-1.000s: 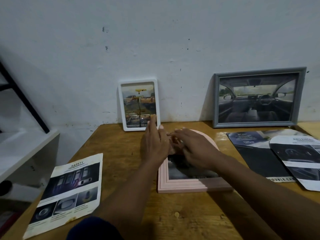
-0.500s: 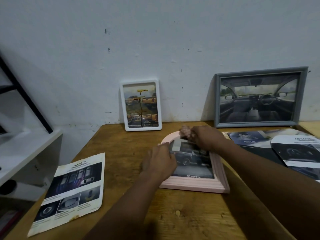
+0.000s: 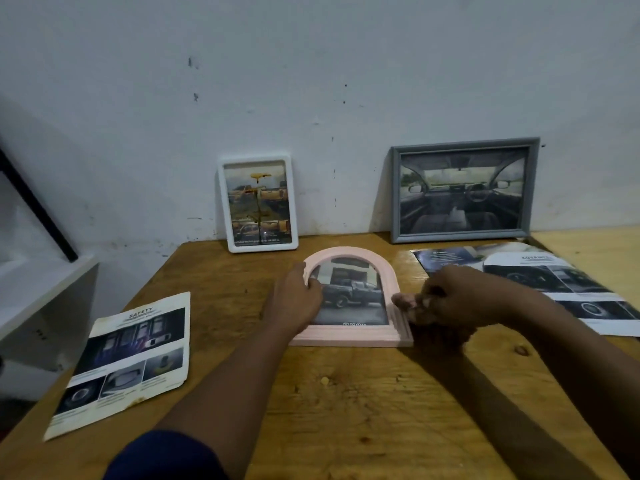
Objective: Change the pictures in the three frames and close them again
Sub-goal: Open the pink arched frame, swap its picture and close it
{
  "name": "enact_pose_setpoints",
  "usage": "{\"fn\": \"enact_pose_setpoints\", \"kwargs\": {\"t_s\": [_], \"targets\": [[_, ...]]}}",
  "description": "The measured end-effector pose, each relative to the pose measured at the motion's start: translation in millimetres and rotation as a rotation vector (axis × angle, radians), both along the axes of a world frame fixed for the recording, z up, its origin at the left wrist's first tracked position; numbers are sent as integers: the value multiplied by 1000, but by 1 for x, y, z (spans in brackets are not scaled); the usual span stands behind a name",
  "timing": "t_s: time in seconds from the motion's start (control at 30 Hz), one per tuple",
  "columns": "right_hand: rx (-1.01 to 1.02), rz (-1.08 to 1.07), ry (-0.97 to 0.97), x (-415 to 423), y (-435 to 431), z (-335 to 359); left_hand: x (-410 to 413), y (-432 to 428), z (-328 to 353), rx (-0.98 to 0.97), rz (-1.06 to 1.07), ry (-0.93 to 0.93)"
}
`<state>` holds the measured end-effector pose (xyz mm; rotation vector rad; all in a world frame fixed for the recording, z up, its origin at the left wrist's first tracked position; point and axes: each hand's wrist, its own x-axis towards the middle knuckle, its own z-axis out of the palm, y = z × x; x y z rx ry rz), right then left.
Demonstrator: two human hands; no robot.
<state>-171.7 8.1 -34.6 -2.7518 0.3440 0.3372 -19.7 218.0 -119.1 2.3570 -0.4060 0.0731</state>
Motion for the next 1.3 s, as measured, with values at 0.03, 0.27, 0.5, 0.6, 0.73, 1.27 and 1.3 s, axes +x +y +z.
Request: {"fn": "enact_pose_setpoints", "kwargs": {"t_s": [0.03, 0.27, 0.5, 0.6, 0.73, 1.27, 1.3], "targets": [[-45, 36, 102, -10, -1, 9, -1, 2, 3, -36, 4, 23], [-3, -61, 42, 13, 0, 6, -4, 16, 19, 195, 105, 123], [352, -394, -63, 60, 37, -18, -1, 10, 34, 126, 74, 322], [350, -420, -141, 65, 37, -24, 7, 10, 36, 23, 104, 388], [347, -371, -334, 71, 32, -27, 15, 6, 37, -219, 107, 364], [394, -258, -793, 140, -10, -26, 71, -50, 47, -315, -67, -19], [395, -259, -779, 146, -14, -29, 75, -53, 44, -318, -68, -19]]}}
